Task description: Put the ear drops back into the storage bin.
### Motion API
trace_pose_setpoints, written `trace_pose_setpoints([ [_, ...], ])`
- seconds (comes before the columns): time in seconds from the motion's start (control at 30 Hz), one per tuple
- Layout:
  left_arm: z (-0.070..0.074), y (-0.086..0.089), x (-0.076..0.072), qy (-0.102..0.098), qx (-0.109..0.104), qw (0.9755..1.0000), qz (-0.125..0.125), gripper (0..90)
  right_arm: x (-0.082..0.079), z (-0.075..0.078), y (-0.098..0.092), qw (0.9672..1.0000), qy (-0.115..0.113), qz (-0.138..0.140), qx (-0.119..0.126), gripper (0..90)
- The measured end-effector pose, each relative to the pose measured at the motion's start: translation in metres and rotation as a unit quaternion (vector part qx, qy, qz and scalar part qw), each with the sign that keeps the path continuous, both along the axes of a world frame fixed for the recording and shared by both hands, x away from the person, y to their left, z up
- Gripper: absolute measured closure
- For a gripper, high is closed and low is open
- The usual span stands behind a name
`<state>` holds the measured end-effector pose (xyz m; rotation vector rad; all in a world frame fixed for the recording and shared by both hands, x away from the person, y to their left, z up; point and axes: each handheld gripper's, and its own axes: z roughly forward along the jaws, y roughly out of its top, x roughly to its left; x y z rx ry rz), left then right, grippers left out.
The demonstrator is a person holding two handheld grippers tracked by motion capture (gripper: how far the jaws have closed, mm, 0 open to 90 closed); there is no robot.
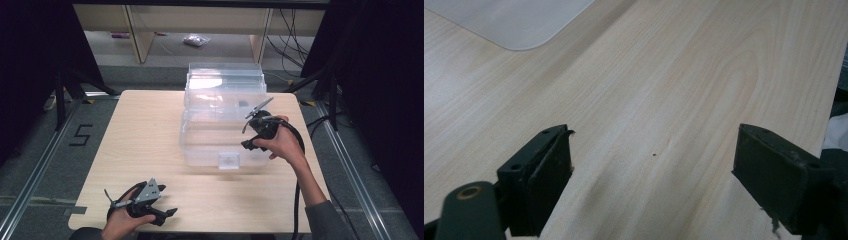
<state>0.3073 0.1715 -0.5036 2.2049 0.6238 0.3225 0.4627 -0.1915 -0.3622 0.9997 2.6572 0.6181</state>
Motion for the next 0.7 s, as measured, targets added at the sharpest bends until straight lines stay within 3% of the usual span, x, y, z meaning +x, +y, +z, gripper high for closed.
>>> trace_pose_setpoints([
  [0.23, 0.0, 0.0, 0.0, 0.0, 0.0, 1.0, 0.0, 15.1, -0.012, -0.001, 0.0, 0.9997, -0.003, -0.006, 0.021, 26.0],
  [0.33, 0.0, 0.0, 0.0, 0.0, 0.001, 1.0, 0.0, 15.1, -0.017, -0.003, -0.001, 0.9994, -0.022, 0.011, 0.026, 25.9],
  [0.37, 0.001, 0.001, 0.0, -0.003, 0.007, 1.0, -0.002, 15.1, -0.02, -0.003, 0.0, 0.9995, -0.009, 0.005, 0.029, 25.9],
  [0.47, 0.0, 0.0, 0.0, 0.0, 0.001, 1.0, 0.0, 15.1, -0.024, -0.006, -0.002, 0.9989, -0.025, 0.021, 0.034, 25.7],
  [0.5, 0.0, 0.0, 0.0, 0.0, 0.001, 1.0, 0.0, 15.1, -0.026, -0.006, -0.002, 0.999, -0.02, 0.012, 0.038, 25.7],
  [0.53, 0.001, 0.001, 0.001, -0.004, 0.008, 0.9999, -0.005, 15.1, -0.027, -0.008, -0.003, 0.9987, -0.025, 0.021, 0.039, 25.6],
  [0.57, 0.0, 0.001, 0.0, -0.003, 0.007, 1.0, -0.002, 15.1, -0.03, -0.008, -0.003, 0.9989, -0.017, 0.009, 0.043, 25.4],
  [0.67, 0.0, 0.0, 0.0, 0.0, 0.001, 1.0, 0.0, 15.1, -0.034, -0.01, -0.004, 0.9986, -0.021, 0.014, 0.047, 25.2],
  [0.7, 0.0, 0.0, 0.0, 0.0, 0.001, 1.0, 0.0, 15.1, -0.034, -0.011, -0.005, 0.9982, -0.034, 0.019, 0.045, 25.0],
])
